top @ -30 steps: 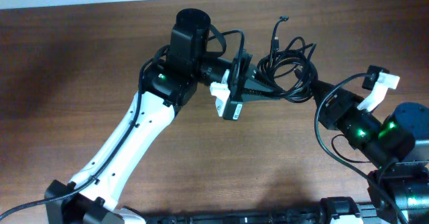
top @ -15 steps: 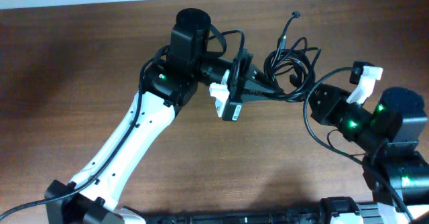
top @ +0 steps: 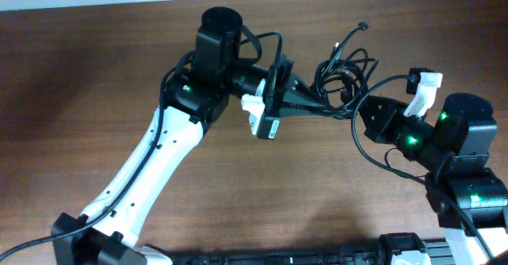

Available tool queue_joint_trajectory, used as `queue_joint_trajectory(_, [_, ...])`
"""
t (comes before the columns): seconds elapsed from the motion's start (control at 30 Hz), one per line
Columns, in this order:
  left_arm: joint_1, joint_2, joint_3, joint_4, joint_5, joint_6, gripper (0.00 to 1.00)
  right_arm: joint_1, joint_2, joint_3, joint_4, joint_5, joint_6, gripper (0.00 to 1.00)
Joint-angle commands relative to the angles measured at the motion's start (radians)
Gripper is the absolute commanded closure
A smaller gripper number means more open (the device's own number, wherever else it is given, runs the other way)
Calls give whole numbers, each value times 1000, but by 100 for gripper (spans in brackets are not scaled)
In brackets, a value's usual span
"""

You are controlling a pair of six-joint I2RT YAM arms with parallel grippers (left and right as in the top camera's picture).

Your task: Untangle cables

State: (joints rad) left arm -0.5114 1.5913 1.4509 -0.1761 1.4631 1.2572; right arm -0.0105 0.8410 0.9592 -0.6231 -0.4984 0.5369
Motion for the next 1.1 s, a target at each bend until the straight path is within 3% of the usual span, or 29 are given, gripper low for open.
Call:
queue_joint_trajectory(0.0, [22, -34, 20, -18, 44, 11, 100, -3, 6, -3, 12, 10, -24, 91])
queue_joint_trajectory(0.03, [22, -34, 20, -37, 0, 11, 100, -3, 2, -3, 28, -26, -24, 78])
queue_joint_trajectory(0.07, [22, -34, 20, -53, -32, 11, 100, -3, -3, -2, 45, -56, -24, 71])
queue_joint_trajectory(0.2, [22, -34, 20, -95, -55, 11, 100, -3, -38, 2, 83, -78, 3, 56])
queue_joint_trajectory(0.47, [22, -34, 20, -104, -112, 10, 100, -4, -121, 2, 82, -77, 21, 51])
queue_joint_trajectory(0.63, [22, -34, 20, -100, -259, -149, 100, -4, -146, 2, 68, -67, 50, 47])
queue_joint_trajectory(0.73, [22, -34, 20, -60, -353, -344, 100, -4, -146, 2, 56, -47, 57, 47])
queue_joint_trajectory(0.8, [22, -34, 20, -17, -557, -620, 100, -4, -146, 2, 32, 5, 74, 47])
queue_joint_trajectory(0.93, [22, -34, 20, -16, -811, -978, 100, -4, -146, 2, 29, 13, 43, 47])
queue_joint_trajectory(1.0, [28, -34, 20, -15, -832, -1207, 100, -4, -146, 2, 27, 13, -75, 47])
queue_joint_trajectory(1.07, [31, -34, 20, -19, -828, -1308, 100, -4, -147, 2, 28, 13, -148, 47])
